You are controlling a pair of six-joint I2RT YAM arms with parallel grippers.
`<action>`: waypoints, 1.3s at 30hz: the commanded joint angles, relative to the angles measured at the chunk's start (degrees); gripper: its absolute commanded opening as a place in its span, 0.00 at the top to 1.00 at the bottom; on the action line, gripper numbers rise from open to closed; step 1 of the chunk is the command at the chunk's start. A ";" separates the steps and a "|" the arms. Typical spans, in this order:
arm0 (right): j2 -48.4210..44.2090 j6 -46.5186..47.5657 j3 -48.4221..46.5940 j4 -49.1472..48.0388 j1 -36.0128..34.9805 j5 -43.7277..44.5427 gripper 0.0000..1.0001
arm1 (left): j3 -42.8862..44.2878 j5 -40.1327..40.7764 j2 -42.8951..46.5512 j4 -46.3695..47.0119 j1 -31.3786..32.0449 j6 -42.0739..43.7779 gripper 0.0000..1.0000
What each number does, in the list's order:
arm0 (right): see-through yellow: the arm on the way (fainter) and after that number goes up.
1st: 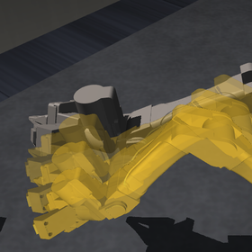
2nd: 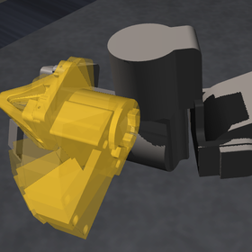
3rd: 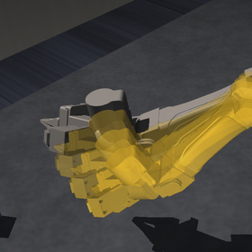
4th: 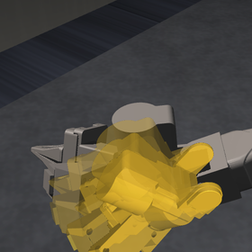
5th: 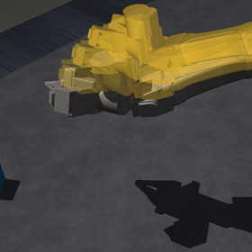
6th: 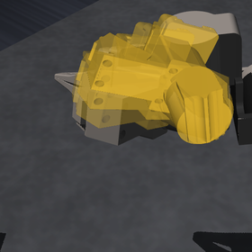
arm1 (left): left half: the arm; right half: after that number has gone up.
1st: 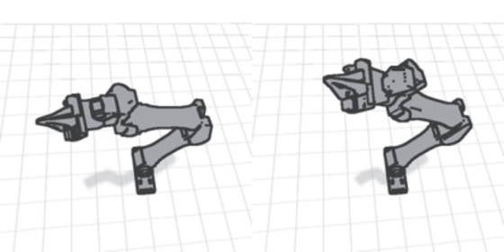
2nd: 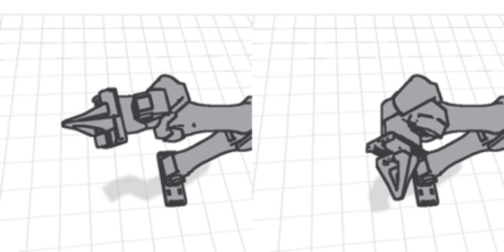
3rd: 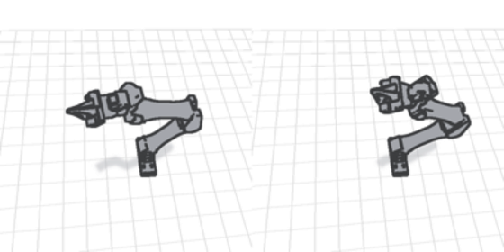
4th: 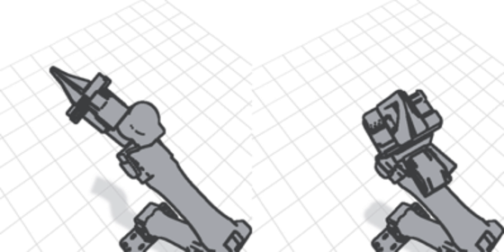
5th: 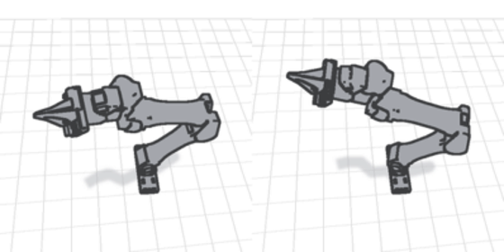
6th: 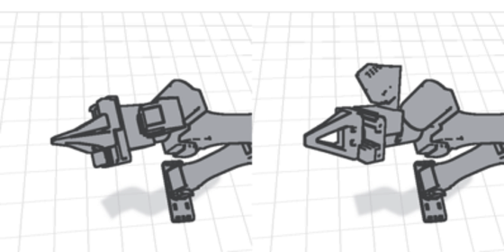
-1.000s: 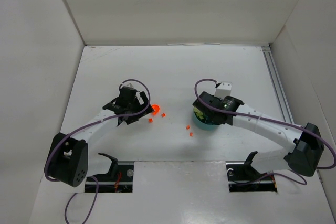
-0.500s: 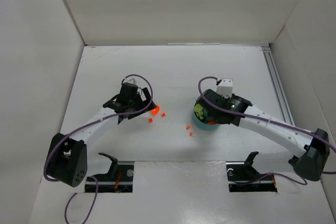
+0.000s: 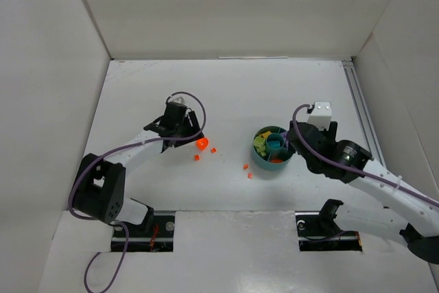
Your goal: Sort the legos into containers by color
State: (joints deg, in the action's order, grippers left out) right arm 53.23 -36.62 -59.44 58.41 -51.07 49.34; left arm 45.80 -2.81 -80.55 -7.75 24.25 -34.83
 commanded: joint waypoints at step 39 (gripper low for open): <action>-0.32 5.24 0.03 -0.84 -0.26 4.18 0.17 | -12.31 -12.22 -6.72 20.58 -6.06 -0.68 0.79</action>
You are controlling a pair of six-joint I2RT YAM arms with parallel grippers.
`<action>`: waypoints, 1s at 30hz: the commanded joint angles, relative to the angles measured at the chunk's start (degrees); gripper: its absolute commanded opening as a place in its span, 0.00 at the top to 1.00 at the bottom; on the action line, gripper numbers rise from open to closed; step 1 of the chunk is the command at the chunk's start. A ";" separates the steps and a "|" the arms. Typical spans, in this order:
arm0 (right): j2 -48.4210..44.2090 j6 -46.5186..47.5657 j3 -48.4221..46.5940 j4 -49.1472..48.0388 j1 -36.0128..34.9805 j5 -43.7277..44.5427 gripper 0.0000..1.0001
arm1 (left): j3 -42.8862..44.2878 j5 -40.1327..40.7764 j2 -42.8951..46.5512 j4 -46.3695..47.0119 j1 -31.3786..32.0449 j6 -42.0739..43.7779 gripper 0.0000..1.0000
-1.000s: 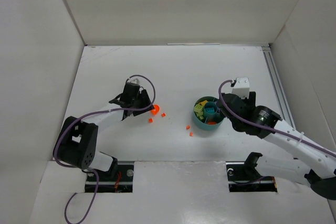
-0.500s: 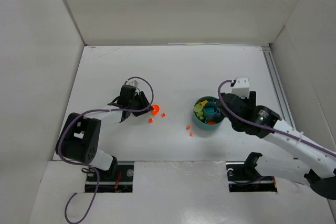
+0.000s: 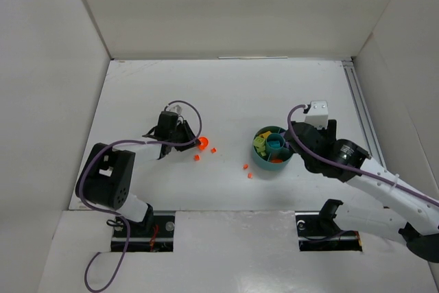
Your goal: Sort the legos into containers by color
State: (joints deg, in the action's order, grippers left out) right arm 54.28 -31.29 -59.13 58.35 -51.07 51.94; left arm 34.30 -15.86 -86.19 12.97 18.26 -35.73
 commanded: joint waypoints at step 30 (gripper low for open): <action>-13.49 -1.14 1.30 4.76 -0.26 8.78 0.16 | 16.48 30.42 23.18 -12.62 31.45 17.17 1.00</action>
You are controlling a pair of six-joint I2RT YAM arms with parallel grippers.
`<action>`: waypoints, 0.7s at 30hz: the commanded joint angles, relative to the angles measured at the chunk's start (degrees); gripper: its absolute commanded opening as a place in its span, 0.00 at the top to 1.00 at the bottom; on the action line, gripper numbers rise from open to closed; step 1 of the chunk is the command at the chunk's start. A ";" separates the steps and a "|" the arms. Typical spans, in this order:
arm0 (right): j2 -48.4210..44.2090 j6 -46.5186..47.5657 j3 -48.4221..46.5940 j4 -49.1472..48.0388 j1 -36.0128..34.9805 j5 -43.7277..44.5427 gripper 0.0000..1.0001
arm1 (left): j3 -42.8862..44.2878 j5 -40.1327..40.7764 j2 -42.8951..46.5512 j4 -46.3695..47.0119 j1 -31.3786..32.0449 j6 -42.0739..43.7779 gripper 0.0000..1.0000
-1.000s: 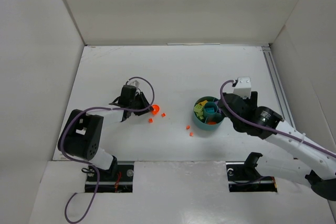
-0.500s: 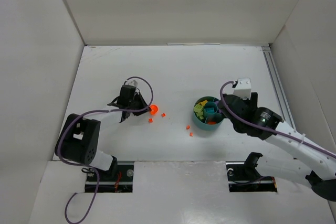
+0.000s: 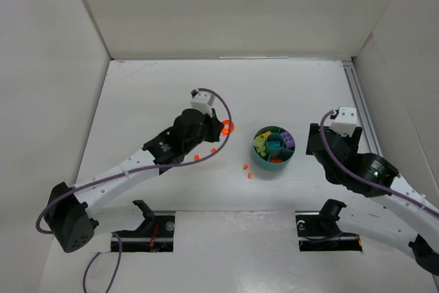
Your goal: Sort the legos into containers by color
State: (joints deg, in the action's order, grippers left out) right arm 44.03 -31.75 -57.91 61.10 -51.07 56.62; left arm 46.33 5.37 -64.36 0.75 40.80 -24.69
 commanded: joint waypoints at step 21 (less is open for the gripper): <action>-9.49 1.16 0.61 5.17 -0.26 7.98 0.00 | 28.99 33.20 -29.94 4.43 35.31 11.93 1.00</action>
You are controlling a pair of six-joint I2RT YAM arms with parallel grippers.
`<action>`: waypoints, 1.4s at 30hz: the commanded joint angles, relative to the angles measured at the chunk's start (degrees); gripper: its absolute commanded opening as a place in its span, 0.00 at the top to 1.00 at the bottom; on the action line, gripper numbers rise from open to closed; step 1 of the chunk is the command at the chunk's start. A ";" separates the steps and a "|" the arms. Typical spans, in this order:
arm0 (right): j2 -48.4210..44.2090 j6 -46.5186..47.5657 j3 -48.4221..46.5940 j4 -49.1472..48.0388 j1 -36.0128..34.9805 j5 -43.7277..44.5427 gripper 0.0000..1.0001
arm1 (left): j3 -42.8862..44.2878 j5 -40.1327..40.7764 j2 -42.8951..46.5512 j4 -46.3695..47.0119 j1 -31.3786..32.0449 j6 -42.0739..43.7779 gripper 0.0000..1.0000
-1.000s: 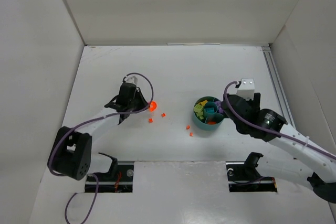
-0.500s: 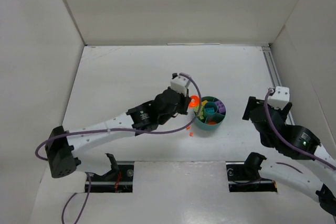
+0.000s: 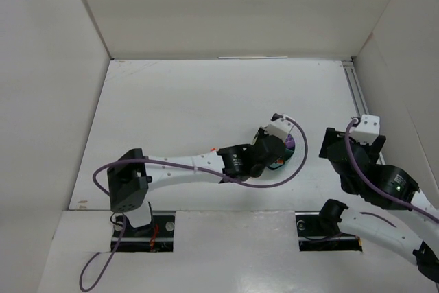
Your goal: Sort the legos into containers by color
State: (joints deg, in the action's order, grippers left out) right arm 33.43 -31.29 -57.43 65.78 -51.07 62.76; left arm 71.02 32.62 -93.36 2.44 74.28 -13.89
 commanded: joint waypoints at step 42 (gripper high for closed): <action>-3.20 -0.35 1.71 0.49 -0.26 2.36 0.00 | -3.88 24.95 -14.57 33.94 10.80 26.81 1.00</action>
State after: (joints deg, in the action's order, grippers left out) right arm 30.46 -31.29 -55.48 66.22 -51.07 63.53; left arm 66.06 55.59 -108.40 32.38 84.75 12.27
